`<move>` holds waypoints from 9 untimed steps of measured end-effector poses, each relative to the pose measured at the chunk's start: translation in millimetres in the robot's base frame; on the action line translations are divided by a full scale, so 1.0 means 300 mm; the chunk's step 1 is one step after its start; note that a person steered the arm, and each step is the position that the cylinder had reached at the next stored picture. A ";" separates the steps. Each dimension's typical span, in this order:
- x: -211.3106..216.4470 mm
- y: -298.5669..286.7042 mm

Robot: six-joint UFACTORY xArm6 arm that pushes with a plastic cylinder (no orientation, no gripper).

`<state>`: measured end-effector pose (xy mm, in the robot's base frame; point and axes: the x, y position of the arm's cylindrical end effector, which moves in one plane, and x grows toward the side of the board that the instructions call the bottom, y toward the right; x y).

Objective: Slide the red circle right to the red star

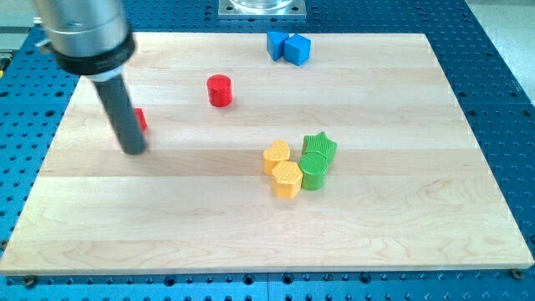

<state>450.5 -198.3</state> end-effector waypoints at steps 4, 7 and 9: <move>-0.149 -0.007; -0.407 0.583; -0.247 0.016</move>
<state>376.4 -193.5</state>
